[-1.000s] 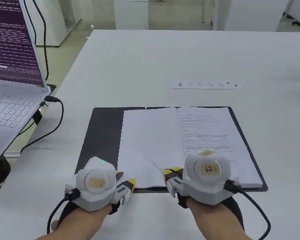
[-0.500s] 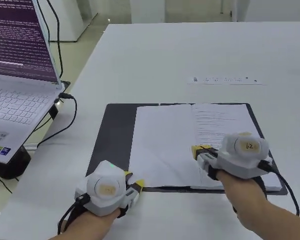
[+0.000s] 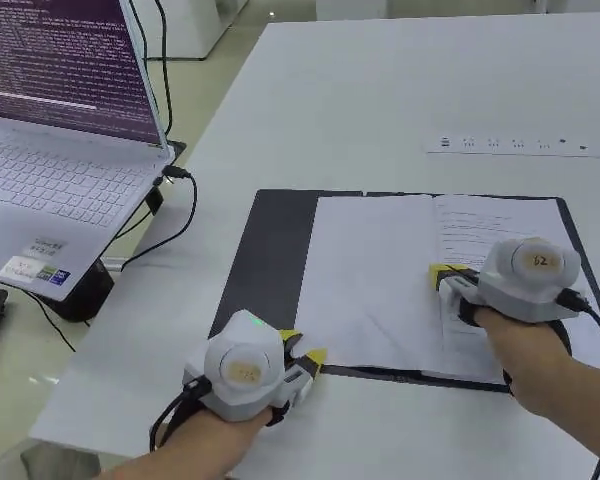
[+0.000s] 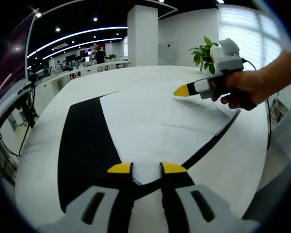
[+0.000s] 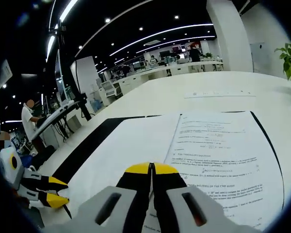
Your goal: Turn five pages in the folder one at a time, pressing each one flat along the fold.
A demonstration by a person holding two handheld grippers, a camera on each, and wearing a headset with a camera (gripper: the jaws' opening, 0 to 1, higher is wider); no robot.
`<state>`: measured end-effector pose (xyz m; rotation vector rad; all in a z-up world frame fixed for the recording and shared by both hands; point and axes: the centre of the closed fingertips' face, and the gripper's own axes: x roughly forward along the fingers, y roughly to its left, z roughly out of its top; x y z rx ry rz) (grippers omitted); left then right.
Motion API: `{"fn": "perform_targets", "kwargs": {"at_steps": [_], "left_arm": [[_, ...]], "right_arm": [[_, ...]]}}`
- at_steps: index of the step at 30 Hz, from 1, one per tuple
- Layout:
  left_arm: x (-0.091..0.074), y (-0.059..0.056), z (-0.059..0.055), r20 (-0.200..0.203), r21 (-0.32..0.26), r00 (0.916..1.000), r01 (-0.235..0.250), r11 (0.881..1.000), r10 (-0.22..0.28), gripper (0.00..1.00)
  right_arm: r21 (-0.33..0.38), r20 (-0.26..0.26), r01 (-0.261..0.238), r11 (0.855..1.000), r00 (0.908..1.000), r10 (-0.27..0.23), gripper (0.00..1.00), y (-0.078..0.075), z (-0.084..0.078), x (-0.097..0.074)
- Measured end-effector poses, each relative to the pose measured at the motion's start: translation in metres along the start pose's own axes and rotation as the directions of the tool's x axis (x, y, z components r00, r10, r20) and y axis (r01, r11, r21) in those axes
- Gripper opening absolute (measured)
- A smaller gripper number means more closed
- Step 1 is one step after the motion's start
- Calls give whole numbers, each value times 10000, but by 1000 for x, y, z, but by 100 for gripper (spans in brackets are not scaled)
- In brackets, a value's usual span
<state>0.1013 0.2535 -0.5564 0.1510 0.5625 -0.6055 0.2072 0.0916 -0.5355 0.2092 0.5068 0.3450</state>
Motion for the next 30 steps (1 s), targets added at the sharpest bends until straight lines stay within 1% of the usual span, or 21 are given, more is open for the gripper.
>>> {"fn": "perform_targets", "kwargs": {"at_steps": [4, 6, 7, 8, 13, 16, 21, 30], "left_arm": [[0, 0, 0, 29, -35, 10000, -7, 10000, 7, 20], [-1, 0, 0, 48, -50, 10000, -7, 10000, 7, 20], [-1, 0, 0, 57, -41, 10000, -8, 10000, 8, 20], [-1, 0, 0, 70, -66, 10000, -7, 10000, 7, 20], [-1, -1, 0, 130, -82, 9999, -14, 10000, 15, 20], [-1, -1, 0, 154, -104, 9999, -20, 9999, 22, 20], [-1, -1, 0, 167, -147, 9999, -26, 9999, 29, 20], [-1, -1, 1, 243, -226, 9997, -31, 9997, 37, 20]], "right_arm": [[-99, -6, 86, 9999, 10000, -86, 0, -6, 2, 11], [19, -11, 128, 9999, 9999, -128, 0, -6, 3, 14], [28, 194, 140, 9999, 9997, -140, 0, -6, 7, 16], [22, 110, 162, 9999, 9998, -162, 0, -7, 7, 18], [249, 242, 244, 9994, 9994, -250, 0, -11, 16, 26], [110, 252, 223, 9997, 9994, -225, 0, -12, 20, 31], [221, 291, 312, 9993, 9991, -319, 0, -21, 29, 44], [245, 344, 450, 9987, 9984, -459, 0, -31, 42, 65]]}}
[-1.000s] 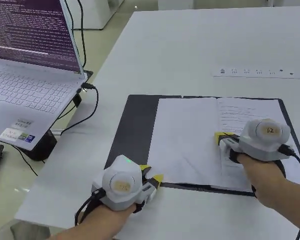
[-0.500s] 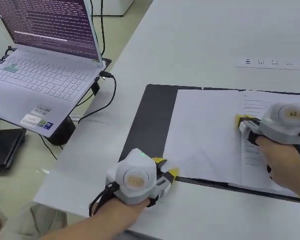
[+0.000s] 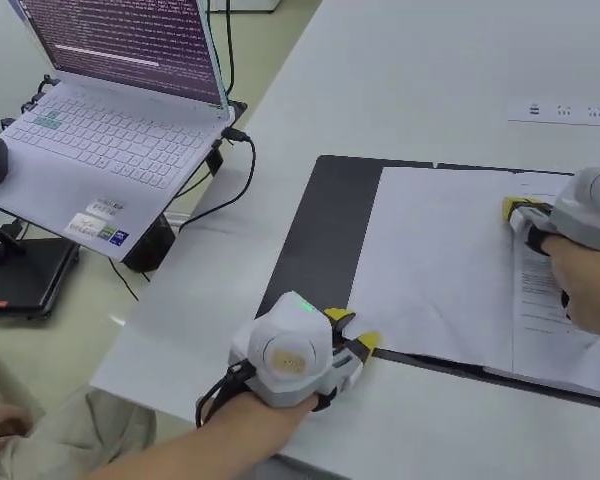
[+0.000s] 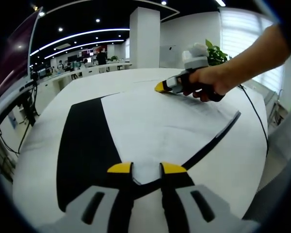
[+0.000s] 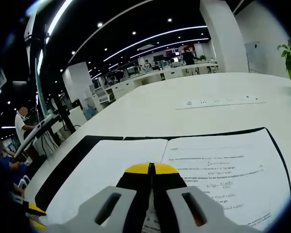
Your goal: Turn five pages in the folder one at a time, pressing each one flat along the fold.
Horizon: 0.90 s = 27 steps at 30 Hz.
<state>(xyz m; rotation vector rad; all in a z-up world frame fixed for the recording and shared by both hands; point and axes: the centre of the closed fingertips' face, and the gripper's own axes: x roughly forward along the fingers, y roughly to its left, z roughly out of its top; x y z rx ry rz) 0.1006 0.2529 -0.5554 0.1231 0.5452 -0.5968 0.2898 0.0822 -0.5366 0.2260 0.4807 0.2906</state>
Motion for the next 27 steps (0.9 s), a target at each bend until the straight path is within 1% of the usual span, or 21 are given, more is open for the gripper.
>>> {"fn": "perform_targets", "kwargs": {"at_steps": [6, 7, 10, 12, 13, 15, 18, 20, 24, 26, 27], "left_arm": [[0, 1, -1, 50, -22, 10000, -5, 10000, 6, 20], [0, 1, -1, 52, -2, 10000, -4, 10000, 4, 20], [1, 1, -1, 73, 6, 10000, 2, 10000, -2, 20], [0, 1, -1, 76, 3, 10000, 2, 10000, -2, 20], [0, 1, -1, 80, 1, 10000, 2, 10000, -2, 20], [0, 1, -1, 100, -25, 10000, 3, 10000, -3, 20], [1, 2, -1, 118, -49, 9999, 1, 10000, -1, 20], [0, 2, -1, 122, -57, 9999, -1, 10000, 2, 19], [0, 3, -1, 130, -95, 9999, -30, 10000, 31, 18], [0, 3, -1, 127, -93, 9999, -29, 10000, 30, 18], [0, 3, -1, 126, -92, 9999, -29, 10000, 30, 18]], "right_arm": [[62, 27, 123, 9999, 9999, -123, 0, -1, 12, 10], [81, 19, 137, 9999, 9999, -137, 0, -6, 13, 17], [94, -22, 165, 9998, 9999, -165, 0, -15, 19, 31], [83, -17, 201, 9998, 9998, -201, 0, -15, 21, 33], [137, -30, 228, 9996, 9997, -227, 0, -19, 22, 39], [184, -3, 265, 9995, 9996, -265, 0, -23, 23, 45], [22, -5, 281, 9996, 9996, -281, 0, -27, 25, 53], [89, -24, 278, 9996, 9996, -278, 0, -29, 24, 55], [74, -49, 261, 9996, 9996, -261, 0, -29, 21, 52], [93, -58, 254, 9996, 9997, -253, 0, -32, 20, 53], [83, -65, 242, 9997, 9997, -241, 0, -36, 21, 57]]}}
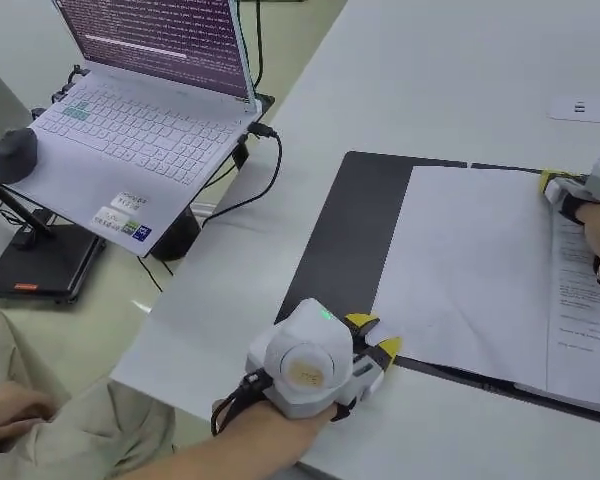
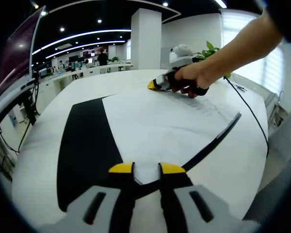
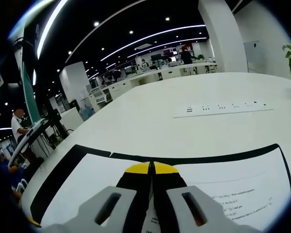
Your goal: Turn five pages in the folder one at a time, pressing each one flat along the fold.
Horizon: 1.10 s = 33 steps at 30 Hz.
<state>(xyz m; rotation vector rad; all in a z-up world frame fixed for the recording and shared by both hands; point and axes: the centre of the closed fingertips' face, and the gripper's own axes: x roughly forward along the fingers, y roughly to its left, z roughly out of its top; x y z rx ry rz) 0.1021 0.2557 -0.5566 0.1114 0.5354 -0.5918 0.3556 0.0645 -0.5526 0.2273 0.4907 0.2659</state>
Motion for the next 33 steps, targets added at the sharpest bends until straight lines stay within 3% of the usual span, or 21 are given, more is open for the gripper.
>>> {"fn": "perform_targets", "kwargs": {"at_steps": [9, 15, 16, 19, 24, 27, 33], "left_arm": [[0, 0, -1, 7, 24, 10000, -6, 10000, 6, 18], [0, 0, -1, 29, -11, 10000, -28, 10000, 28, 18], [0, 0, -1, 30, -12, 10000, -27, 10000, 27, 18], [0, 0, -1, 16, 0, 10000, -23, 10000, 23, 18], [0, 0, 0, 52, 54, 10000, -24, 10000, 24, 18], [0, 0, -1, 55, 59, 10000, -31, 10000, 31, 18], [0, -1, 0, 71, 54, 10000, -38, 10000, 37, 18]], "right_arm": [[-108, -106, -117, 9999, 9999, 116, 0, 12, -9, -15], [-328, -202, -210, 9992, 9996, 203, 0, 8, -11, -17], [-320, -187, -205, 9993, 9996, 199, 0, 18, -13, -30], [-290, -227, -233, 9993, 9995, 226, 0, 26, -15, -43], [-336, -343, -352, 9988, 9988, 341, 0, 21, -18, -39], [-341, -364, -383, 9987, 9986, 371, 0, 26, -20, -47], [-212, -362, -423, 9989, 9985, 415, 0, 24, -22, -48]]}}
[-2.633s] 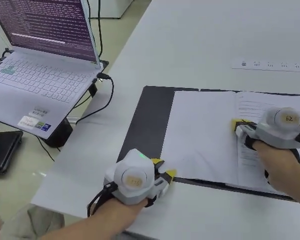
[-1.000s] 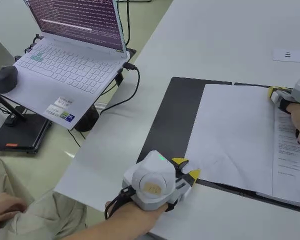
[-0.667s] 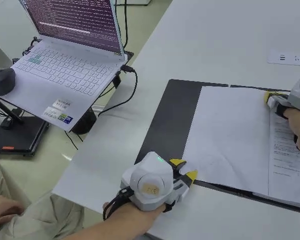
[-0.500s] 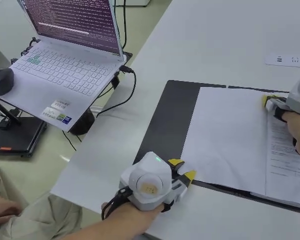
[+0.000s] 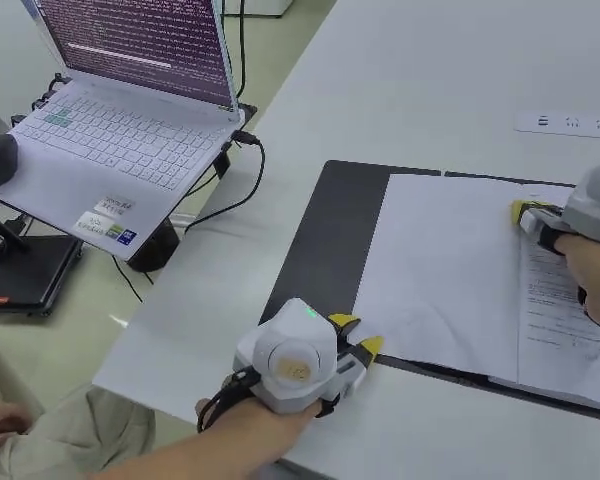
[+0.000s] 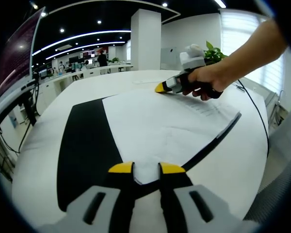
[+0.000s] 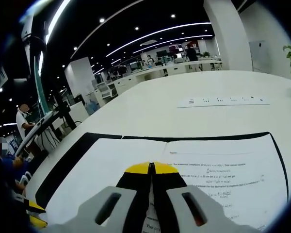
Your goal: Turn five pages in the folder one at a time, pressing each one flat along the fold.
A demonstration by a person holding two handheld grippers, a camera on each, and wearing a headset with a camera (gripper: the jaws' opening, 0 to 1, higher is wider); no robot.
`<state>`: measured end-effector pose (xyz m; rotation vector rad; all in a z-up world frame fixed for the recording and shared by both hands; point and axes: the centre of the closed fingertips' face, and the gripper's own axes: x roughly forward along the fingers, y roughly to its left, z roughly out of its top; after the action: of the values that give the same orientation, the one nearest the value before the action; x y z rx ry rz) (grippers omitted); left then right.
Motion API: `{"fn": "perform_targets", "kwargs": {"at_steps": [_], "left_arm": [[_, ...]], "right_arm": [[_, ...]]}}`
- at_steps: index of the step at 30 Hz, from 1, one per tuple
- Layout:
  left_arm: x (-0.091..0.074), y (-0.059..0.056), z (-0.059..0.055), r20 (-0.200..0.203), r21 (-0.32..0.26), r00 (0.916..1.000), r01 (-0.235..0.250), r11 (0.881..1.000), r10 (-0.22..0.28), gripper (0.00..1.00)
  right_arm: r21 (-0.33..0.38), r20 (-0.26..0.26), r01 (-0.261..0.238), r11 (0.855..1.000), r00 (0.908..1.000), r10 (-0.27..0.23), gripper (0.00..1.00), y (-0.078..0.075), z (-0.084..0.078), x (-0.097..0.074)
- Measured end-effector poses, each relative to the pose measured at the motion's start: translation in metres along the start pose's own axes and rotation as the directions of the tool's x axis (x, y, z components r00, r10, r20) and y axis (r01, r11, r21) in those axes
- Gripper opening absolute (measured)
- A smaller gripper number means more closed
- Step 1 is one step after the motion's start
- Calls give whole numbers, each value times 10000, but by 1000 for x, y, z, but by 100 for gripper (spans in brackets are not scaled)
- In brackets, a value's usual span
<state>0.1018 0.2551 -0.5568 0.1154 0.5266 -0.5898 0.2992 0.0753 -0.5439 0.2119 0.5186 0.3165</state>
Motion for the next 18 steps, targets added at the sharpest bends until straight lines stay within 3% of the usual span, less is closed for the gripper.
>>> {"fn": "perform_targets", "kwargs": {"at_steps": [8, 11, 18], "left_arm": [[0, -1, 1, 11, 9, 10000, 7, 10000, -7, 18], [0, 0, 1, 13, -2, 10000, 6, 10000, -6, 18], [0, 0, 1, 8, -17, 10000, 2, 10000, -2, 18]], "right_arm": [[190, 11, -135, 9997, 9999, 135, 0, 18, -7, -24], [183, -6, -178, 9997, 9998, 178, 0, 14, -10, -19], [280, -9, -229, 9993, 9997, 229, 0, 21, -15, -28]]}}
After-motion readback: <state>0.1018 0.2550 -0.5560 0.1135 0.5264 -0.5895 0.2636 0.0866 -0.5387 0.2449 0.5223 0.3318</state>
